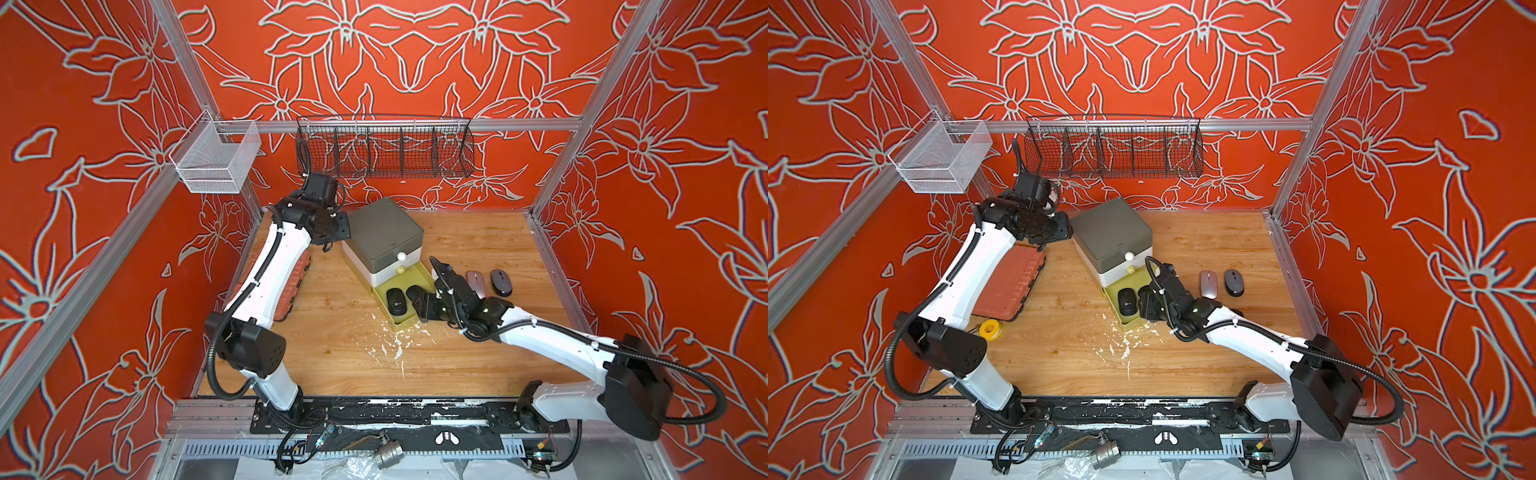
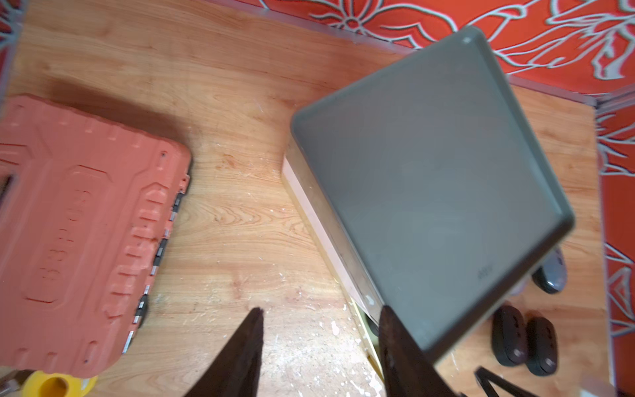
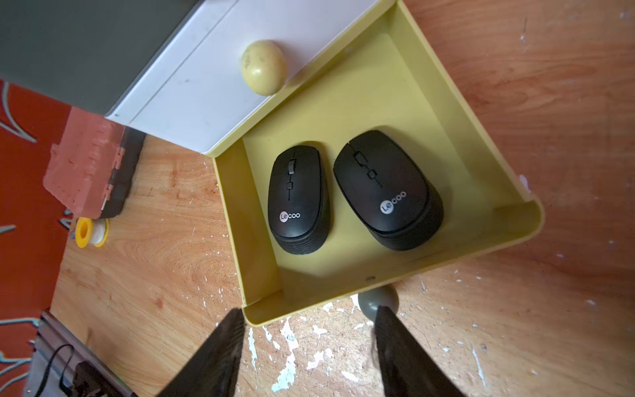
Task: Take the mice out of the drawer
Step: Open the drawer in the storage box, then pick up the mouse from the drawer.
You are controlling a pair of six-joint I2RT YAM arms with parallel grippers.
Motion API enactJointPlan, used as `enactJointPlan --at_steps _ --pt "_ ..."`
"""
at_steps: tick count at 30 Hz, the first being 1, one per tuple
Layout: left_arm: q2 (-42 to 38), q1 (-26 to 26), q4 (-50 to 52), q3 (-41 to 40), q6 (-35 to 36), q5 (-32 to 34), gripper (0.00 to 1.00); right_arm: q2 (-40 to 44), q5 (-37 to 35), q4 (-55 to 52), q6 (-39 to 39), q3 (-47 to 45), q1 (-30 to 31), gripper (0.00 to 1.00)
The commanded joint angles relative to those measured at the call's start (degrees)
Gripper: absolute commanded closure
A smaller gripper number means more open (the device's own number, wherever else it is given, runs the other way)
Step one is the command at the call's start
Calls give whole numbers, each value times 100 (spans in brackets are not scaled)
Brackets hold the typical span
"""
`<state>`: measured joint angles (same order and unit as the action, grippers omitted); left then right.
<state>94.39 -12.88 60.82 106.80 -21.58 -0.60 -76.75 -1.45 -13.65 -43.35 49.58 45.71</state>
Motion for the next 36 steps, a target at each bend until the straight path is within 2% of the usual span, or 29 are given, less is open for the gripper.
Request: enactJointPlan --at_steps 1,5,10,16,31,36 --pt "-365 19 -371 -481 -182 -482 47 -368 74 -616 348 480 78 34" --pt "-807 15 -799 -1169 -382 -755 47 -964 182 -880 452 1079 136 32" --pt "-1055 14 -958 -1489 -513 -880 46 -1552 -68 -1203 468 1608 153 30" --pt "-1298 14 -1226 -1870 -637 -890 46 -1937 -83 -920 218 1658 184 29" --pt "-1419 14 -1321 -2038 -708 -809 46 -2561 17 -367 -638 1739 204 28" --pt "-1446 14 -1344 -2042 -747 -792 46 -2801 -196 -607 -653 1983 219 29"
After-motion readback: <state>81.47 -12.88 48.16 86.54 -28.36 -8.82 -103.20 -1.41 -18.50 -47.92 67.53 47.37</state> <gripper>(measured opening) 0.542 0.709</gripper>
